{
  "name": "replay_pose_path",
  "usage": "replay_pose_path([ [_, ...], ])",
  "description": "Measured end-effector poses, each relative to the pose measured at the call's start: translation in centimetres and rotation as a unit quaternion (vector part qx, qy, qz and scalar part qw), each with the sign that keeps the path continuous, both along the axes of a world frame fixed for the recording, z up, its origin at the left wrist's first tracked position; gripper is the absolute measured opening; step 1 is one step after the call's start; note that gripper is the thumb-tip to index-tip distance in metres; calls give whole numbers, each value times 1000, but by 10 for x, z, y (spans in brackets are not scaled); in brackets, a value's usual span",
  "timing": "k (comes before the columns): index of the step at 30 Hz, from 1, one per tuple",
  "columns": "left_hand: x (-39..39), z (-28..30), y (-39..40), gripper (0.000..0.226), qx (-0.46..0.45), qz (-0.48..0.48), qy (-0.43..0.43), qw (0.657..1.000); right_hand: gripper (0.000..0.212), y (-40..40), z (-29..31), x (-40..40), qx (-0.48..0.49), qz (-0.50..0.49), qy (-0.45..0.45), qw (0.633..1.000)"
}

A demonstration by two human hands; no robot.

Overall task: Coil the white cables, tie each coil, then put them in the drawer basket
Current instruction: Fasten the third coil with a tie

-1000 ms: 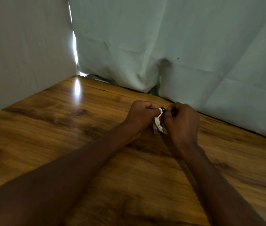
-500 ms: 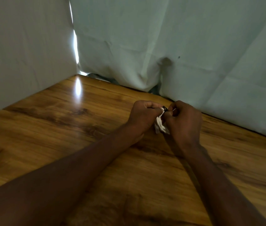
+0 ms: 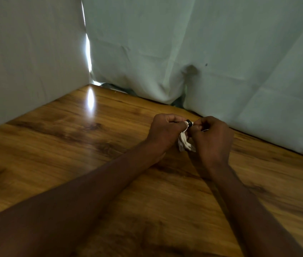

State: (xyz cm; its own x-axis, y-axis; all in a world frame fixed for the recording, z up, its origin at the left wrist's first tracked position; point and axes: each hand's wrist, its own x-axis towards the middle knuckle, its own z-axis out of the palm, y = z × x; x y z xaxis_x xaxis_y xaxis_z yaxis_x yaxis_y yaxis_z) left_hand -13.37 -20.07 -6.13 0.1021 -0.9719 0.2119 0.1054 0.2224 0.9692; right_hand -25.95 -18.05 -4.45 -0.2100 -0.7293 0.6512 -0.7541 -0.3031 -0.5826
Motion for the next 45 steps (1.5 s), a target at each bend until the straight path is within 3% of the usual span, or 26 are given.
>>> replay_pose_path([
  [13, -4, 4, 8, 22, -19, 14, -20, 1000, 6, 1, 0, 5, 1, -42, 20, 999],
  [19, -2, 5, 10, 19, -32, 19, -17, 999, 9, -1, 1, 2, -23, -26, 92, 995],
  [26, 2, 11, 16, 19, -18, -26, 35, 999, 29, 1, 7, 2, -75, 36, 89, 993],
  [30, 8, 15, 17, 19, -8, -58, 73, 996, 27, 2, 9, 1, -93, 59, 92, 990],
  [41, 12, 20, 14, 22, 57, -92, 191, 976, 17, 1, 3, 3, -65, 8, 44, 997],
  [45, 12, 19, 15, 25, 65, -107, 198, 972, 19, 1, 3, 1, -83, 7, 75, 994],
])
